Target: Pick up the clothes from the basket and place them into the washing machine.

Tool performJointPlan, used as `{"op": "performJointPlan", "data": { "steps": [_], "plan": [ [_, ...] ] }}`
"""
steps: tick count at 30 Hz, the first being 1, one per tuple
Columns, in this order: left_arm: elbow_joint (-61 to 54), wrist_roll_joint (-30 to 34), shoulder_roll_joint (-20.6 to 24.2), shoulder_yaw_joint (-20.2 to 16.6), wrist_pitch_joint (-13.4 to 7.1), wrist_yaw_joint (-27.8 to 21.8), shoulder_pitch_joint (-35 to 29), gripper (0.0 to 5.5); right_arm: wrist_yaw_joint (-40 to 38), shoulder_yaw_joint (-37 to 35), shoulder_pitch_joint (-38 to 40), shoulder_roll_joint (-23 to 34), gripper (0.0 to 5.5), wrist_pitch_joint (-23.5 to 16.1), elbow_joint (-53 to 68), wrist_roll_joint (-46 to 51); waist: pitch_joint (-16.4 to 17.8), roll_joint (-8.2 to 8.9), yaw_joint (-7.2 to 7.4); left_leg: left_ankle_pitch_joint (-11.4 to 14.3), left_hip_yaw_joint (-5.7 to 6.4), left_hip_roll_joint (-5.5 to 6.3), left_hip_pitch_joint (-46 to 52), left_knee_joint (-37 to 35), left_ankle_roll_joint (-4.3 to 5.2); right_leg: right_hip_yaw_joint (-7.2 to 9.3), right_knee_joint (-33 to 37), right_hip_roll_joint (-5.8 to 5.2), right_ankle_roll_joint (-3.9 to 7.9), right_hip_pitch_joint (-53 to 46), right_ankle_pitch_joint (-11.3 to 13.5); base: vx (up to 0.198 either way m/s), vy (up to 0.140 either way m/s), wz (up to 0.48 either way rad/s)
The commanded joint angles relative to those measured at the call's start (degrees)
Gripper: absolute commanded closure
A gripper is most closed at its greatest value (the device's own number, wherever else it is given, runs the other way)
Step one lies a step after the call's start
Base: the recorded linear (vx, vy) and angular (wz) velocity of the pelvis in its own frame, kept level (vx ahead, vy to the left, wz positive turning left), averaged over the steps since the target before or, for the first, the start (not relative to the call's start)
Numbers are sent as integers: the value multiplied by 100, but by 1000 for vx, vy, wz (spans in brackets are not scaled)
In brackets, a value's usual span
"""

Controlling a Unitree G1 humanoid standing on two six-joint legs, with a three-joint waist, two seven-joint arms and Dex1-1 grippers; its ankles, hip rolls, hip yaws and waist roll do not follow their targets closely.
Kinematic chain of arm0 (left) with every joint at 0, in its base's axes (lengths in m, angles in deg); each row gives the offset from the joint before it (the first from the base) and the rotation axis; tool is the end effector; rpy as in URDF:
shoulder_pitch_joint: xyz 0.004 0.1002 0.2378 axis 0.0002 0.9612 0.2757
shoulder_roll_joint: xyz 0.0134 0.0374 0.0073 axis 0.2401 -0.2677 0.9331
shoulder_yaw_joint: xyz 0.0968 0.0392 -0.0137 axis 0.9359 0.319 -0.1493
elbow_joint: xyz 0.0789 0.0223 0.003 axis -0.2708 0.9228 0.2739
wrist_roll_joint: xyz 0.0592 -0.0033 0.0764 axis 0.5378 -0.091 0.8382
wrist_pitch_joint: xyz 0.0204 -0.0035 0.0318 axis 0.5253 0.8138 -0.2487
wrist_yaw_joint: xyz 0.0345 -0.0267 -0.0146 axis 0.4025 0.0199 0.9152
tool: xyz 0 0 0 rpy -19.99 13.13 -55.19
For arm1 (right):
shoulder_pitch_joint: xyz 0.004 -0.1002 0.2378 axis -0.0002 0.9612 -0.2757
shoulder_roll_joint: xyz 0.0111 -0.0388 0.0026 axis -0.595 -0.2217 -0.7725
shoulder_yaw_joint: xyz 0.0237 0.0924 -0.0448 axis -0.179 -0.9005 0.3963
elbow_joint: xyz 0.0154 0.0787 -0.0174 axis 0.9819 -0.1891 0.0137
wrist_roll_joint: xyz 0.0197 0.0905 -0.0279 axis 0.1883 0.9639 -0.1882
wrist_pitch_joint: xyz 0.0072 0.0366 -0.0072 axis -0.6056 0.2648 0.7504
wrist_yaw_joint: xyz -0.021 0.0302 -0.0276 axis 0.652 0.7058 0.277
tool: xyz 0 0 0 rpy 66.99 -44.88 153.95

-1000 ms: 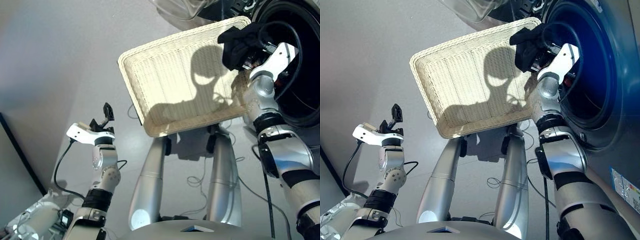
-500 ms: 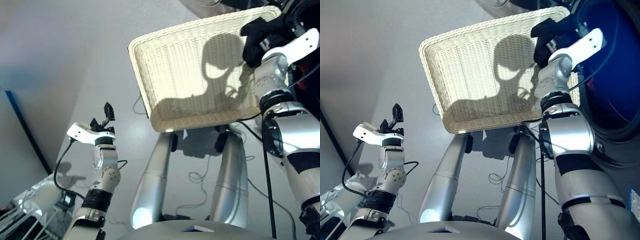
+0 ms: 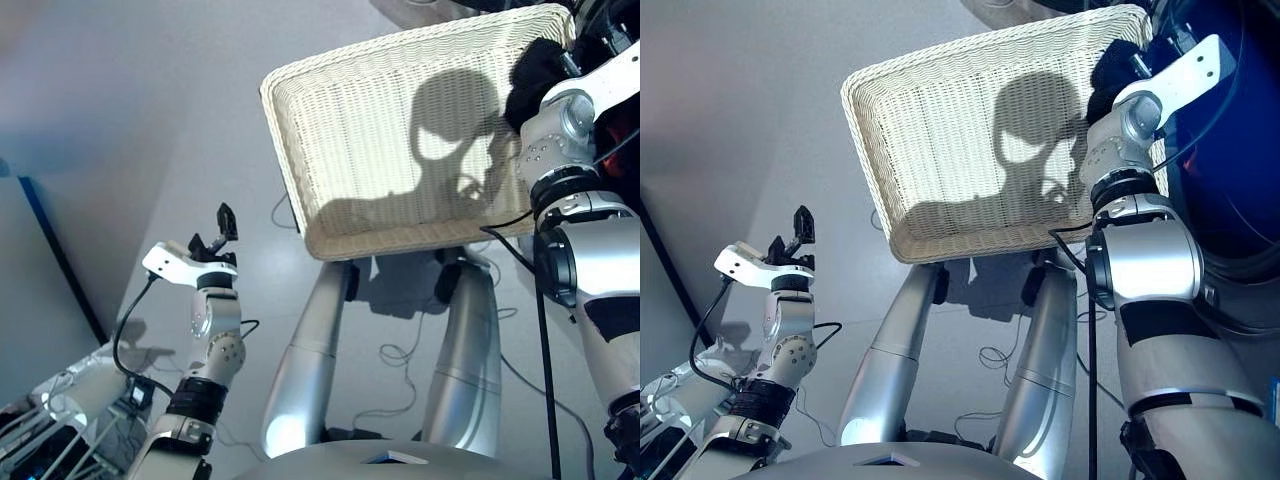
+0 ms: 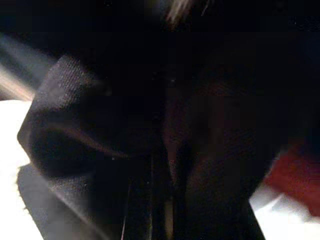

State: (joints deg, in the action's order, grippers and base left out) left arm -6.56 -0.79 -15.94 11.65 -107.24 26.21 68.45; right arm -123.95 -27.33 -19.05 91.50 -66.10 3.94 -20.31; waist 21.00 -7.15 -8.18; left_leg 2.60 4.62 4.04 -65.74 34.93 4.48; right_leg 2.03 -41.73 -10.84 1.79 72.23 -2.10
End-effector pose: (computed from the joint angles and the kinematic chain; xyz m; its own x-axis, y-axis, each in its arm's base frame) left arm 0.2210 0.1925 0.0428 0.9393 0.3203 0.1228 -0.1548 0.7153 -0.6814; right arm 0.3649 -0.2403 0.2346 0.5975 -0.7707 0.2214 0.7215 0.6372 0.2711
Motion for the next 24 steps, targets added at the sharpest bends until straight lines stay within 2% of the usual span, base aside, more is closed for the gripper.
{"op": "performJointPlan", "data": {
  "steps": [1,5,8,11,14,15,16,18,22,23,24],
  "plan": [
    [-100,308,311,-415,-502,187,32,0,-1330,331,-116,876,550,419,434,-1612,-176,-250,204,-426,-227,-23,76,-424,-49,170,395,157,389,-306,710,0,0,0],
    [-133,210,269,-318,-522,118,27,0,-2015,430,-258,1396,550,960,148,-2108,-146,-305,242,-498,-242,-26,223,-678,-40,133,574,159,391,-406,712,-26,7,-52],
    [-121,54,273,-303,-478,81,127,0,-2024,584,-370,1760,550,1432,-316,-2229,-166,-349,244,-515,-219,6,186,-604,-41,107,453,183,381,-325,703,0,0,0],
    [-118,-75,209,-361,-432,50,198,0,-2073,535,-409,1752,550,1452,-367,-2146,-187,-358,269,-502,-218,12,113,-485,-41,94,365,196,377,-267,709,0,0,0],
    [-77,-213,76,-414,-369,49,303,0,-2310,300,-127,1451,550,1409,-95,-2200,-194,-354,335,-511,-210,-14,88,-455,-41,89,315,221,384,-268,747,0,0,0],
    [-64,-210,69,-405,-361,50,322,0,-2301,205,-38,1371,371,1402,-63,-2195,-200,-351,349,-509,-216,-16,88,-460,-41,88,319,229,386,-278,752,0,0,0],
    [-57,-227,88,-410,-358,37,327,0,-2206,148,-19,1322,0,1351,-52,-2115,-205,-339,364,-502,-220,-22,88,-455,-42,92,317,237,383,-282,750,0,0,0],
    [-37,-243,104,-398,-374,38,301,0,-2163,148,-59,1062,0,1242,67,-2021,-213,-313,380,-506,-216,-33,92,-458,-41,106,334,244,385,-309,762,0,0,0],
    [12,-237,188,-489,-382,23,304,0,-1517,404,92,511,0,871,617,-2015,-196,-224,443,-511,-213,-76,148,-515,-53,109,430,275,367,-382,794,0,0,0],
    [46,-239,224,-509,-366,-14,310,0,-1226,469,207,479,0,636,902,-1915,-190,-197,468,-513,-209,-83,166,-541,-55,110,469,282,362,-411,794,0,0,0],
    [35,-260,237,-533,-378,-49,317,0,-966,389,398,366,0,240,1329,-1533,-174,-169,494,-511,-217,-90,185,-548,-58,126,490,287,360,-438,795,0,0,0]
  ]
}}
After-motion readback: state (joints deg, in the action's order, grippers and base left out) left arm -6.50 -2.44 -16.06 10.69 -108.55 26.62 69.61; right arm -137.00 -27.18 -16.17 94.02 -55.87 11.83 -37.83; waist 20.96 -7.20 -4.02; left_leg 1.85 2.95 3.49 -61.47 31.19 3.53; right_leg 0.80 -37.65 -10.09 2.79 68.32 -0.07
